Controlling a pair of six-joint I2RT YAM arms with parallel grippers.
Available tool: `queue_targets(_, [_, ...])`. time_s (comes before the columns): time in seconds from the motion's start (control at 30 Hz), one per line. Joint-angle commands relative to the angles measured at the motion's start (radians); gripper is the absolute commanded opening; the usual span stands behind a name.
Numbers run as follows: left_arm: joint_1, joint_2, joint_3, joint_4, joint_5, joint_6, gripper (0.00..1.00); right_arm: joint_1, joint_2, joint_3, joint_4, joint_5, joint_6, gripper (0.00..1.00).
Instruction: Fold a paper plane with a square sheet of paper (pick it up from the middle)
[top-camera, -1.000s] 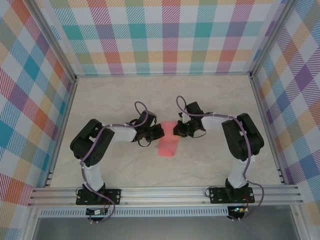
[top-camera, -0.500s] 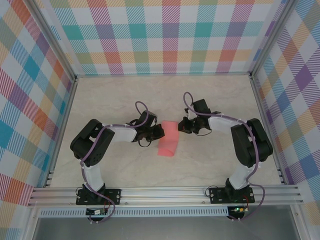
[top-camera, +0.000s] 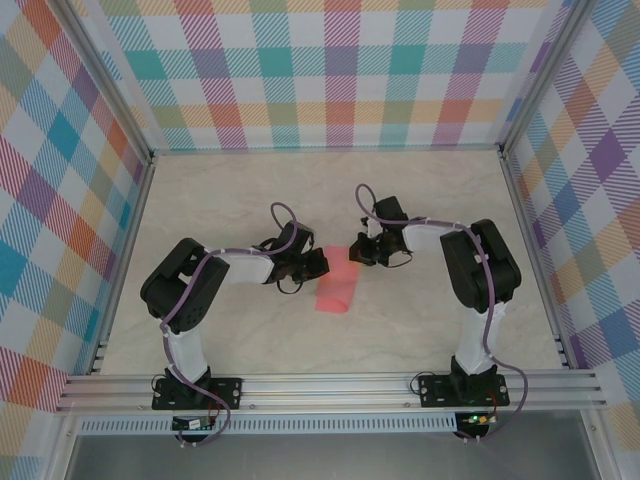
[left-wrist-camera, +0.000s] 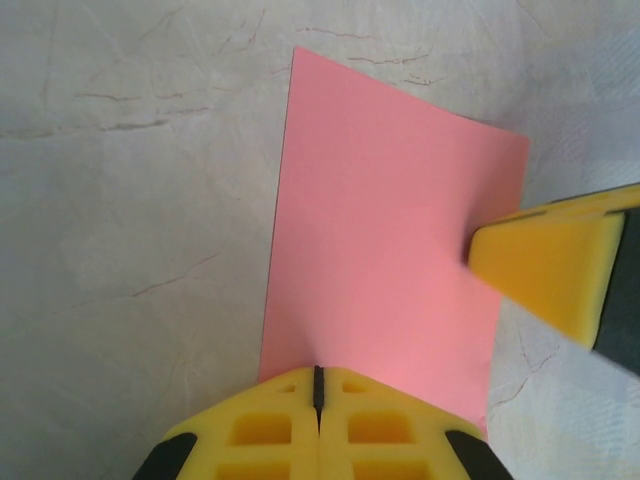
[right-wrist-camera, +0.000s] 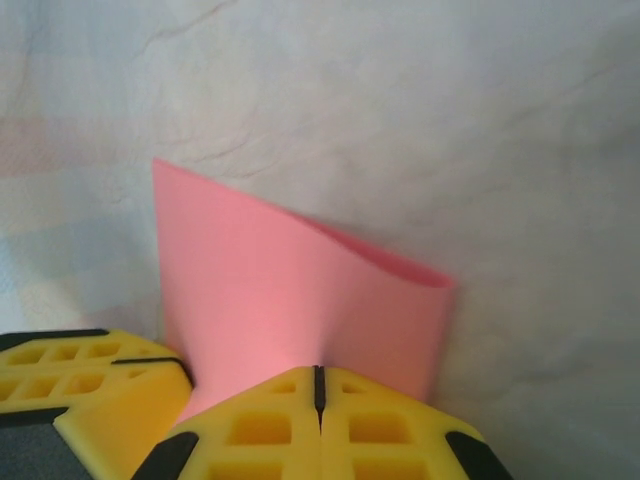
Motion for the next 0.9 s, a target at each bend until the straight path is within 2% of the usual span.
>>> queue_targets(0.0, [-0.009, 0.157, -0.126, -0.423, -0.177, 0.0, 0.0, -0.076, 0.002, -0.034, 0.013, 0.052, -0.01, 0.0])
queue_targets(0.1, [-0.01, 0.155, -0.136, -0.414, -0.175, -0.003, 0.0, -0.109, -0.027, -0.037, 0.038, 0.066, 0.006, 0.0])
queue_targets(0.23, [-0.01, 0.145, -0.133, -0.414, -0.172, 0.001, 0.0, -0.098, -0.119, -0.072, 0.091, 0.052, 0.044, 0.0])
queue_targets(0.43, [-0.01, 0.133, -0.121, -0.414, -0.167, 0.007, 0.0, -0.003, -0.244, -0.176, 0.101, 0.004, 0.129, 0.0])
queue_targets(0.7, [-0.01, 0.139, -0.109, -0.375, -0.164, 0.01, 0.0, 0.148, -0.253, -0.23, 0.087, -0.031, 0.227, 0.0])
queue_targets(0.87, [-0.01, 0.146, -0.105, -0.374, -0.169, 0.006, 0.0, 0.196, -0.226, -0.245, 0.058, -0.024, 0.239, 0.0])
